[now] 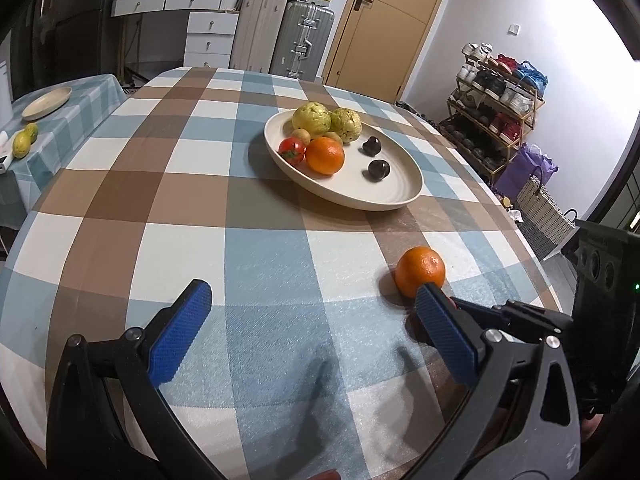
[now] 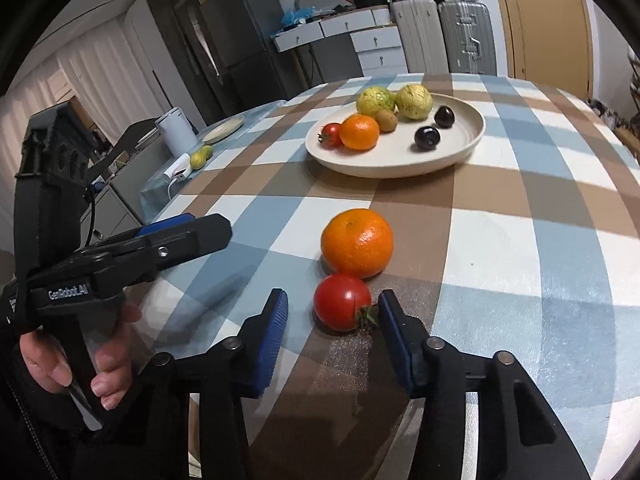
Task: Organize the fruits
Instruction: 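Grasp the red tomato with the right gripper while the left gripper grasps the orange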
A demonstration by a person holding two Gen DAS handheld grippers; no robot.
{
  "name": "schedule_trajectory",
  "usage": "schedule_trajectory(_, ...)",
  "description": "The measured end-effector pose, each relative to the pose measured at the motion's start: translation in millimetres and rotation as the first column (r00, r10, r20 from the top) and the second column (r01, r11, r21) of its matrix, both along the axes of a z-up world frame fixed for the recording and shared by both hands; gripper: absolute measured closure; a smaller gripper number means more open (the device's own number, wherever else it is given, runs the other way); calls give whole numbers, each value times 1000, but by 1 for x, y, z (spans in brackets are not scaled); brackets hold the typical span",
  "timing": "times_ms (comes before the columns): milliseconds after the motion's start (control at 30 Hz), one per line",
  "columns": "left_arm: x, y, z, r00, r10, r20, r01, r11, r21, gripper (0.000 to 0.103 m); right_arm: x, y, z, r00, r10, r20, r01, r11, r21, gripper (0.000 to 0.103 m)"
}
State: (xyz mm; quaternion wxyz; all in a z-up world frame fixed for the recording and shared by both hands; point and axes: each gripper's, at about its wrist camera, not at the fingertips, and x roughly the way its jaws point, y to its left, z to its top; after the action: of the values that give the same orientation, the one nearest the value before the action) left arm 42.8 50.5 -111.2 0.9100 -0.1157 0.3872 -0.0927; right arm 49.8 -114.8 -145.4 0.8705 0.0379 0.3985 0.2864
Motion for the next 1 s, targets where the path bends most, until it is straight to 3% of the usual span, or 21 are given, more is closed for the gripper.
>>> schedule_trajectory(67,2,-2,0,1000,-4,-5,4,1000,0,1,1,-2,-2,1000,-1,-5,1,1000,0,73)
schedule_trajectory(367,21,-22,1,996,-87,-16,86,996,-33,1,0,-27,2,1000,-14,12,13,994,106,74)
schedule_trajectory(600,43,-60,-1,983,-176,-47,176,984,-5,1,-1,-61,13,996,-80,46,73,988,138,74)
schedule_trajectory(900,62,-91,-7,970,-228,-85,232,971,51,1,7,-90,18,990,-123,63,111,981,161,74)
schedule_trajectory(1000,62,-93,-8,963,-254,-85,259,965,48,9,11,-94,20,990,-129,63,117,979,166,74)
